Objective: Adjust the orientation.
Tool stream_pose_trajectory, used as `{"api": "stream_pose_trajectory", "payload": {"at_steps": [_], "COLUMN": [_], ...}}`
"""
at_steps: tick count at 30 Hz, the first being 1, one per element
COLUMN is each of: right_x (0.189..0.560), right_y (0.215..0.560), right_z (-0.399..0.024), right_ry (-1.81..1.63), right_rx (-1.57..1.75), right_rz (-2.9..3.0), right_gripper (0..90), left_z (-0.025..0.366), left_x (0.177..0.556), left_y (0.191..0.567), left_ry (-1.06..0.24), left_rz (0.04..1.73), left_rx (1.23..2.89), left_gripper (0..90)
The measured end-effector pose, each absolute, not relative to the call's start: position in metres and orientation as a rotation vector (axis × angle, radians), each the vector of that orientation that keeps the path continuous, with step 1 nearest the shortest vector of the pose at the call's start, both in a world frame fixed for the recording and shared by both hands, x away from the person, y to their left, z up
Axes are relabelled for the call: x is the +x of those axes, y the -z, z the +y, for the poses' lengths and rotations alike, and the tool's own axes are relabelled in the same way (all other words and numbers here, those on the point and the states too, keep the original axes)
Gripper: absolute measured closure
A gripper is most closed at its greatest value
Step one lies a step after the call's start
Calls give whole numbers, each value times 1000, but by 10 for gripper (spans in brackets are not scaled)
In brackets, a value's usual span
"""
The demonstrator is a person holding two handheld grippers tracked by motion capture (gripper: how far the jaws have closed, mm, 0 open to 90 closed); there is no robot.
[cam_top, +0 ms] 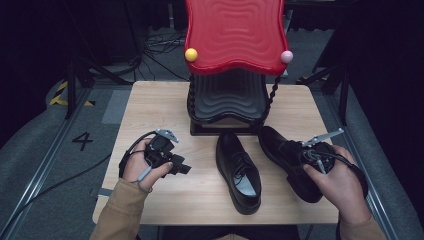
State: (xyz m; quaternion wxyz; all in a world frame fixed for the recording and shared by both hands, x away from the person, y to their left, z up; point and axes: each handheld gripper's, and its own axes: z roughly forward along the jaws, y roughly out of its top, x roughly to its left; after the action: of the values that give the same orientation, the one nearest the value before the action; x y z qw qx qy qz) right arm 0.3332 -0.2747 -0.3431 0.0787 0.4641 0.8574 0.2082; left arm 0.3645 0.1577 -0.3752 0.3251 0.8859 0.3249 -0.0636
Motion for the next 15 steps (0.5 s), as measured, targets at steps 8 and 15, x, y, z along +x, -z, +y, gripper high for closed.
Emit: {"api": "stream_pose_trajectory", "payload": {"at_steps": [8,15], "right_x": [340,349], "right_y": [354,373], "right_z": [-248,-224], "right_ry": [-657,-586], "right_rx": [1286,1236], "right_rz": [2596,2578], "right_gripper": [863,857], "left_z": [164,171], "left_x": [359,355], "left_y": [376,375], "left_ry": [162,154], "left_rz": [880,893], "left_rx": [2315,2308], "left_gripper": [522,521]}}
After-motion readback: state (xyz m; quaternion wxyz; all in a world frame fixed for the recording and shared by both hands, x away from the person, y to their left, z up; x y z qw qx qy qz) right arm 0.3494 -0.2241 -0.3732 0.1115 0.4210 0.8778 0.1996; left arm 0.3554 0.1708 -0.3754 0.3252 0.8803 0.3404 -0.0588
